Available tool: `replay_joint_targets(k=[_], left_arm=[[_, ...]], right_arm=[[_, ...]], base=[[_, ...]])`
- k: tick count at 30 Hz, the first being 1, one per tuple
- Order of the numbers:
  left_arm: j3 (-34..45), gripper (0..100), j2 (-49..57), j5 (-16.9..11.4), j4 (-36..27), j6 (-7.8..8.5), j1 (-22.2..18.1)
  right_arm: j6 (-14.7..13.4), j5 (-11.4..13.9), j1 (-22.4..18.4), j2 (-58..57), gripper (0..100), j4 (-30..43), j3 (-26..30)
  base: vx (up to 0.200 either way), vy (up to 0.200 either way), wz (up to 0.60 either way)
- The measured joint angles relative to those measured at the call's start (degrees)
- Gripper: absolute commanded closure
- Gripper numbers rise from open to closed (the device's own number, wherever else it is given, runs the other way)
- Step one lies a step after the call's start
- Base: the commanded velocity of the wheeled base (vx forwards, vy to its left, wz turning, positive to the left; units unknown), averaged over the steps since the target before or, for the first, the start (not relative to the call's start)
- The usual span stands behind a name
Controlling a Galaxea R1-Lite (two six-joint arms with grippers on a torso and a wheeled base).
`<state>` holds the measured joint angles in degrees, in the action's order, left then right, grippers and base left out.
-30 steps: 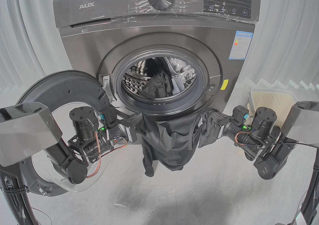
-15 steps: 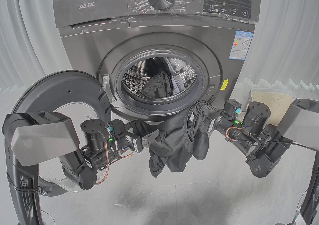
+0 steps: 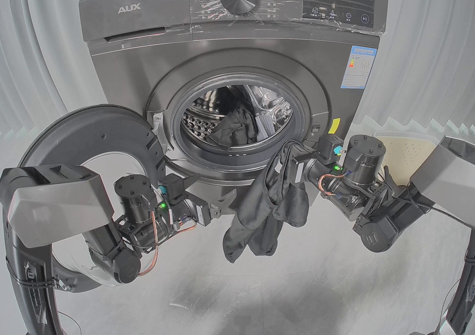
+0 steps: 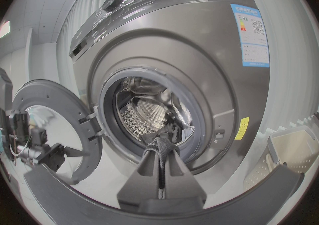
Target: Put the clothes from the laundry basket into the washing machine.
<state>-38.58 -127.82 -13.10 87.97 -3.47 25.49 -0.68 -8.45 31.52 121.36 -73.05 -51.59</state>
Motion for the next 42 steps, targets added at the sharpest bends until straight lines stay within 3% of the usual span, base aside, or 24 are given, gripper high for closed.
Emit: replay_joint_targets(k=[3,6,19,29,37,42], left_arm=[[1.93,0,0.20,-1.04,0.17,3.21,0.30],[3.12,0,0.12,-2.00,0.28,4.40,0.55],[-0.22,0,-2.67,-3.80,0.27,4.47,4.38],[-6.36,0,-7.02,-3.83,0.17,3.79,5.13],[-11.03,0,-10.54,-2.77,-0.20,3.58,5.53],[-14.12,0,-12.95,-0.66,-0.27,3.55,5.57]], right_arm=[[0.00,-1.76,-0.02,0.00,100,0.40,-2.12],[-0.10,-2.36,-0.27,0.00,100,0.77,-3.72],[-0.21,-3.73,2.35,0.06,100,1.44,-5.77],[-0.55,-4.39,3.41,0.17,100,2.68,-7.83],[-1.39,-4.92,5.13,0.72,100,2.68,-9.05],[-1.43,-5.72,6.01,1.22,100,2.66,-9.62]], base=[[0.000,0.000,0.00],[0.000,0.000,0.00],[0.000,0.000,0.00],[0.000,0.000,0.00],[0.000,0.000,0.00],[0.000,0.000,0.00]])
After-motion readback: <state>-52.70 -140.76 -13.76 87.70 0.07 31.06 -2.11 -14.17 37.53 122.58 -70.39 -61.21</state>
